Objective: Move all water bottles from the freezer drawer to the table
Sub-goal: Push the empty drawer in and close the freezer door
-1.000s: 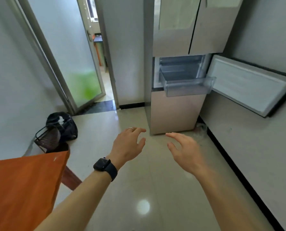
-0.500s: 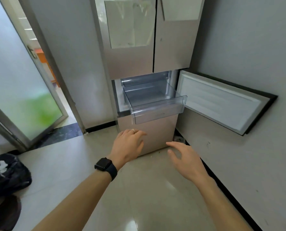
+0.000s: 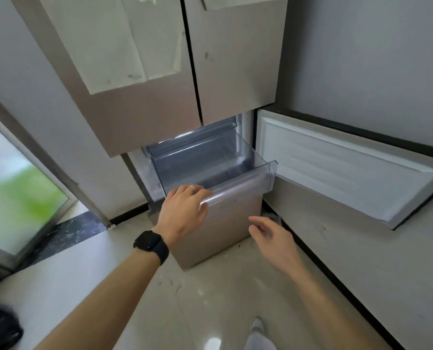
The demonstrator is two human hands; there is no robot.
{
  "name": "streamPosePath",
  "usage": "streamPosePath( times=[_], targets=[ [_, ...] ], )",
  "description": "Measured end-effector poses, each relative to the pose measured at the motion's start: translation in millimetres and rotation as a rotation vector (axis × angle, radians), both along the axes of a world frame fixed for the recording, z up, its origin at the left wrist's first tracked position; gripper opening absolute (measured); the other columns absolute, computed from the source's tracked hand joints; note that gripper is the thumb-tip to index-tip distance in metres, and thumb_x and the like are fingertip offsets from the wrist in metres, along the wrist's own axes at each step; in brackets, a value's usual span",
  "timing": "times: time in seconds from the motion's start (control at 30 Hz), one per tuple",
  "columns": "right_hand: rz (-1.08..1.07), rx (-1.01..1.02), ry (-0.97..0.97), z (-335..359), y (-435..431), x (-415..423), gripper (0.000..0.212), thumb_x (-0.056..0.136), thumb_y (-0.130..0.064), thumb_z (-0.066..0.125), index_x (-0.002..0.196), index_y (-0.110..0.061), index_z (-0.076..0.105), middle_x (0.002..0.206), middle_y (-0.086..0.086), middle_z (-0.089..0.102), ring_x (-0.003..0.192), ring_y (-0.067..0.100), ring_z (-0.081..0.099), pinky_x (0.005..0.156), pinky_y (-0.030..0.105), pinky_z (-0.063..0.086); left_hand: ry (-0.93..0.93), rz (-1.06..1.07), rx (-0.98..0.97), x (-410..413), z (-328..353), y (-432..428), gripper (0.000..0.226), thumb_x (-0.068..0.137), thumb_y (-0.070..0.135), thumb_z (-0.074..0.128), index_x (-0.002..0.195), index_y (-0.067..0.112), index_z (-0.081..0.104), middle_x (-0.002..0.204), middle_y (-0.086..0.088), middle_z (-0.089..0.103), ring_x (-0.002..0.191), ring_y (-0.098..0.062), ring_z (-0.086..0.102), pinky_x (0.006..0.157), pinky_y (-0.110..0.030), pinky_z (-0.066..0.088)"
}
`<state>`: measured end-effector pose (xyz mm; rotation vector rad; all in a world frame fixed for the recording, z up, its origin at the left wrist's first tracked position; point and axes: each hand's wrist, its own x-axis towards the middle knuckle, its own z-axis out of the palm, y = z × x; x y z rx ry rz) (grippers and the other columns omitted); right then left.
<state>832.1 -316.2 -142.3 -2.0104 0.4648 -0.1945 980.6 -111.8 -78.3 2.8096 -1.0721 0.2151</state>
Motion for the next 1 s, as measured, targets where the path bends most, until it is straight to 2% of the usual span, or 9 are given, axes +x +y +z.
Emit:
streamPosePath(
  times=[0.17, 0.27, 0.43, 0.5, 0.6, 0.7, 0.8, 0.93, 1.0],
  targets=[
    [-0.048, 0.034, 0.075, -35.2, -28.8, 89.2, 0.029, 0.096, -0.038, 0.062, 0.124, -0.033, 0.064, 0.123, -0.013, 0.066, 0.118, 0.010, 0.059, 0.103, 0.032, 0.044, -0.107, 0.011, 0.178, 89.5, 7.9, -49.9, 0.041, 0.101, 0.030, 0.050, 0.142, 0.028, 0.053, 0.157, -0.008, 0.039, 0.150, -0.029, 0.026, 0.122, -0.049, 0.014],
    [-0.087, 0.133, 0.144, -47.8, -41.2, 135.0, 0.046, 0.095, -0.048, 0.058, 0.139, -0.033, 0.052, 0.136, -0.004, 0.060, 0.127, 0.017, 0.053, 0.105, 0.034, 0.042, -0.232, 0.007, 0.244, 138.6, 17.1, -73.4, 0.050, 0.097, 0.024, 0.055, 0.147, 0.025, 0.049, 0.164, -0.014, 0.025, 0.154, -0.032, 0.011, 0.123, -0.055, 0.002],
    [-0.196, 0.276, 0.114, -61.3, -31.3, 180.2, 0.080, 0.094, -0.056, 0.056, 0.157, -0.040, 0.009, 0.166, -0.003, 0.012, 0.150, 0.026, 0.020, 0.118, 0.048, 0.025, -0.534, -0.133, 0.238, 209.8, 32.5, -90.4, 0.071, 0.084, 0.021, 0.071, 0.150, 0.026, 0.046, 0.164, -0.014, 0.026, 0.154, -0.033, 0.014, 0.121, -0.060, -0.002],
    [-0.197, 0.286, 0.077, -68.9, -23.8, 192.6, 0.087, 0.094, -0.056, 0.056, 0.157, -0.042, -0.002, 0.166, -0.010, -0.004, 0.152, 0.024, 0.010, 0.120, 0.050, 0.021, -0.659, -0.151, 0.206, 240.4, 37.3, -93.8, 0.072, 0.088, 0.021, 0.064, 0.155, 0.030, 0.038, 0.167, -0.009, 0.020, 0.155, -0.030, 0.009, 0.121, -0.059, -0.008],
    [-0.223, 0.312, 0.003, -82.6, -11.4, 202.2, 0.093, 0.091, -0.061, 0.055, 0.155, -0.045, -0.012, 0.164, -0.019, -0.015, 0.151, 0.015, 0.005, 0.121, 0.045, 0.017, -0.800, -0.145, 0.196, 278.5, 40.8, -94.1, 0.065, 0.099, 0.030, 0.048, 0.160, 0.035, 0.023, 0.169, -0.003, 0.013, 0.156, -0.024, 0.008, 0.120, -0.056, -0.015],
    [-0.255, 0.338, -0.057, -95.9, -3.4, 208.2, 0.094, 0.088, -0.072, 0.049, 0.151, -0.050, -0.017, 0.163, -0.024, -0.011, 0.146, 0.000, 0.004, 0.119, 0.037, 0.014, -0.937, -0.132, 0.221, 303.2, 41.4, -88.2, 0.062, 0.103, 0.039, 0.044, 0.160, 0.036, 0.021, 0.168, 0.001, 0.017, 0.155, -0.020, 0.013, 0.121, -0.054, -0.010],
    [-0.278, 0.287, -0.063, -106.0, 4.4, 215.6, 0.089, 0.092, -0.071, 0.044, 0.151, -0.049, -0.019, 0.163, -0.025, -0.008, 0.143, -0.011, 0.000, 0.118, 0.035, 0.013, -1.035, -0.178, 0.229, 312.1, 39.2, -87.2, 0.062, 0.102, 0.041, 0.045, 0.160, 0.034, 0.024, 0.166, 0.000, 0.024, 0.153, -0.022, 0.019, 0.120, -0.056, 0.001],
    [-0.291, 0.261, -0.062, -111.7, 1.4, 231.5, 0.082, 0.096, -0.066, 0.040, 0.151, -0.049, -0.018, 0.163, -0.026, -0.009, 0.150, 0.004, 0.002, 0.117, 0.041, 0.015, -1.117, -0.196, 0.242, 318.2, 31.9, -89.7, 0.065, 0.099, 0.043, 0.047, 0.160, 0.031, 0.027, 0.164, -0.002, 0.030, 0.151, -0.024, 0.027, 0.114, -0.061, 0.020],
    [-0.290, 0.233, -0.072, -113.7, -4.9, 240.3, 0.079, 0.097, -0.064, 0.039, 0.152, -0.049, -0.017, 0.164, -0.022, -0.005, 0.150, 0.007, 0.004, 0.119, 0.045, 0.017, -1.134, -0.197, 0.241, 320.0, 28.5, -90.3, 0.066, 0.098, 0.044, 0.046, 0.160, 0.032, 0.027, 0.164, -0.001, 0.030, 0.151, -0.023, 0.028, 0.113, -0.062, 0.023]
  ],
)
